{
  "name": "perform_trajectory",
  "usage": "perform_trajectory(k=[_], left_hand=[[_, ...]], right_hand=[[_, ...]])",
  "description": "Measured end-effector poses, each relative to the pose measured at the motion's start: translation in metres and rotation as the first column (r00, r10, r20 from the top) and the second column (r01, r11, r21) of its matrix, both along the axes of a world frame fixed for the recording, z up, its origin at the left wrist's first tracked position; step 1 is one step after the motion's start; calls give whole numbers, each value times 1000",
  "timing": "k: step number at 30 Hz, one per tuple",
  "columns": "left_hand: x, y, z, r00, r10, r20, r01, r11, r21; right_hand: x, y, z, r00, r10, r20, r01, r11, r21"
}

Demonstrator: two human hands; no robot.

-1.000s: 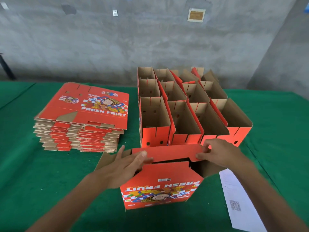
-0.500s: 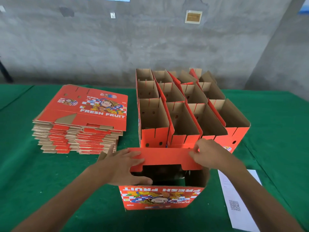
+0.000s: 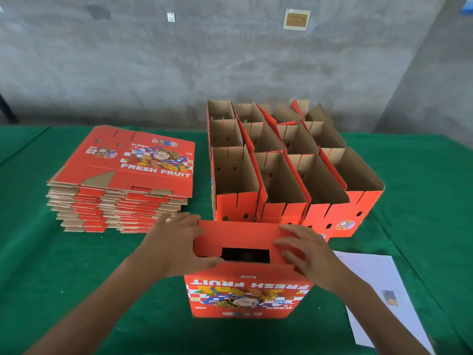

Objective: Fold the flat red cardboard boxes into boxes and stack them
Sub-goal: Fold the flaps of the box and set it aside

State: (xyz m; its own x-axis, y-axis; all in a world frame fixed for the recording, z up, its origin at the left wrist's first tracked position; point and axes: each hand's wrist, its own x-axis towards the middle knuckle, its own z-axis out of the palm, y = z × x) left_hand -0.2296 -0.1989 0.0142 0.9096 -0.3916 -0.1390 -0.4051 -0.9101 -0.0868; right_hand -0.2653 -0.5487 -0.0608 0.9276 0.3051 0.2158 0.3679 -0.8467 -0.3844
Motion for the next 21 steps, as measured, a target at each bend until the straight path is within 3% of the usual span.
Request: perform_trajectory(k=[2, 3, 4, 5, 7, 9, 11, 13, 14, 16, 18, 21], left_hand=[[3, 7, 4, 979, 62, 195, -74, 996, 57], [6, 9, 3, 969, 90, 231, -92, 996, -1], [8, 9, 0, 971, 113, 212, -80, 984, -159], [8, 7, -3, 980, 131, 151, -68, 927, -369], [4, 5, -11, 990, 133, 40, -69, 720, -690], [2, 8, -21, 996, 76, -42, -77, 557, -827], [0, 9, -30, 980, -57, -192, -144, 467, -873], [-3, 7, -41, 935, -167, -312, -178, 542, -822], [-5, 6, -46, 923, -205, -325, -142, 606, -783], [-7, 4, -52, 906, -261, -333, -91, 650, -755], [-4, 1, -52, 888, -218, -404, -163, 673, -721], [-2, 3, -59, 899, -202, -390, -105, 763, -638]], right_hand=[[6, -2, 1, 999, -17, -44, 18, 1000, 24], [9, -3, 3, 997, -27, -72, 30, 999, 28], [10, -3, 6, 995, -34, -91, 37, 999, 27], [11, -3, 7, 994, -38, -99, 41, 999, 24], [10, -2, 9, 992, -46, -115, 49, 999, 21], [8, -1, 9, 989, -50, -139, 55, 998, 30], [5, -2, 10, 986, -46, -160, 53, 998, 38], [3, -2, 11, 983, -48, -178, 56, 997, 43], [1, -1, 11, 980, -46, -193, 56, 997, 44], [0, 0, 12, 974, -40, -221, 52, 998, 47], [1, 1, 13, 972, -39, -231, 47, 998, 32], [-2, 4, 11, 960, -52, -274, 84, 991, 105]])
